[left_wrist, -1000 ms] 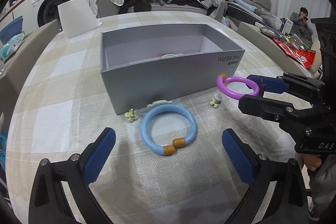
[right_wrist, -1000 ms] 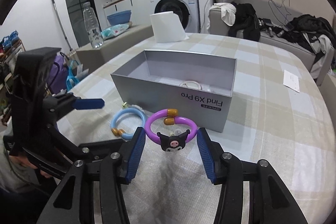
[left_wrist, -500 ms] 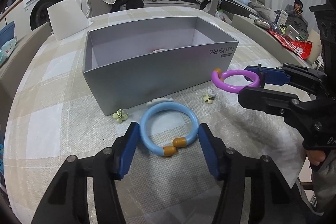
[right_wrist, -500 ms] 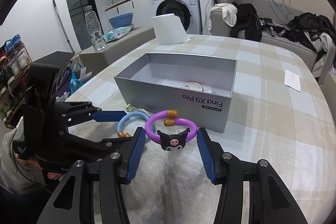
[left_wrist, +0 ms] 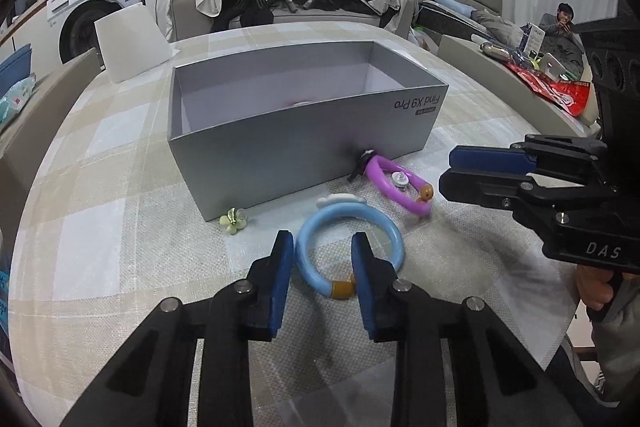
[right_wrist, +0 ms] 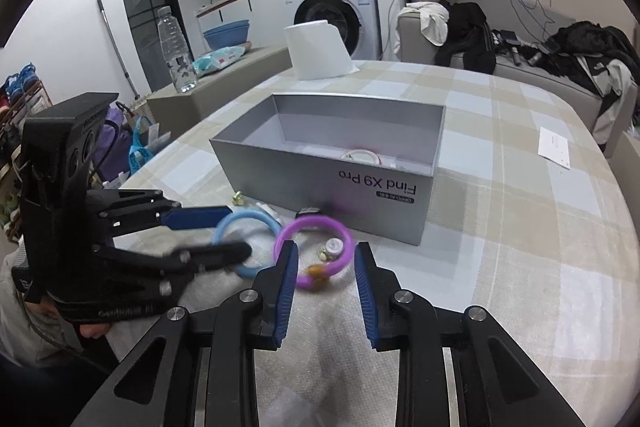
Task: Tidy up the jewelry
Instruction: 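Lift the purple ring with the right tool while the left tool lifts the blue bangle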
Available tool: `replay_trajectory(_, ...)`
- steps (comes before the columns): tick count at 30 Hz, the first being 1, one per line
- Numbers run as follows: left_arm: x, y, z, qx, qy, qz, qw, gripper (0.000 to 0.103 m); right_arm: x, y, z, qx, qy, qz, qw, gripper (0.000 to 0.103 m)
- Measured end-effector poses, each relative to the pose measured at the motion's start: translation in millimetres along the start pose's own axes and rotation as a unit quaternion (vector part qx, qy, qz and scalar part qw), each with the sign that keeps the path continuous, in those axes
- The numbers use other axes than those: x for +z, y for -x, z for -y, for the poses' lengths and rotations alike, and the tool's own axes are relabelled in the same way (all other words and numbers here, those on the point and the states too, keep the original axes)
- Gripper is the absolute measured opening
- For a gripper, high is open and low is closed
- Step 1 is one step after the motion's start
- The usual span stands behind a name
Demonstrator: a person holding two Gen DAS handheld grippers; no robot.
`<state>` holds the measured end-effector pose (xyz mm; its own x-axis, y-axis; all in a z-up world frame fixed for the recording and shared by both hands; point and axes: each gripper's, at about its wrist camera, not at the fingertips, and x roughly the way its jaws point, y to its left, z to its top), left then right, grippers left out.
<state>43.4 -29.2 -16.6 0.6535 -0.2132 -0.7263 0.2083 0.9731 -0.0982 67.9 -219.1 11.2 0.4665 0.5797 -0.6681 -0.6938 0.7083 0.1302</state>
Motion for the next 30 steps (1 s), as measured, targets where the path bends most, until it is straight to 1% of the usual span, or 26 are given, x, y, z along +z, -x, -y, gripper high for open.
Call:
replay_trajectory(5,0,-1,3,0.003,-0.005,-0.002,1.0,0.023,-1,-3,6,-0.006,-0.013,-0.008,1.0,0.028)
replay_trajectory(10,1,-3,2,0.004,-0.002,-0.005,1.0,0.021,-3,-7,3,-0.002,-0.011,-0.019,1.0,0.032)
replay_trajectory(11,2,-3,2,0.006,-0.002,-0.005,1.0,0.017,-4,-8,2,-0.004,-0.01,-0.022,1.0,0.037)
replay_trajectory(13,2,-5,0,0.009,0.003,-0.009,0.9999,0.008,-4,-10,2,-0.002,-0.013,-0.026,1.0,0.041)
replay_trajectory(15,2,-3,0,0.009,0.006,-0.005,0.9999,0.006,-4,-12,3,0.005,-0.014,-0.031,0.999,0.049)
replay_trajectory(18,2,0,0,0.01,0.006,0.003,0.9999,0.005,-4,-12,1,0.006,-0.013,-0.033,0.999,0.058)
replay_trajectory(21,1,2,-2,0.01,0.009,0.007,0.9999,0.004,-3,-16,-1,0.009,-0.013,-0.036,0.999,0.062)
replay_trajectory(26,-1,8,-7,0.011,0.012,0.014,0.9998,0.004,2,-27,-9,0.009,-0.003,-0.048,0.999,0.063)
replay_trajectory(30,-1,11,-10,0.011,0.014,0.016,0.9997,0.004,5,-35,-12,-0.004,0.003,-0.057,0.998,0.064)
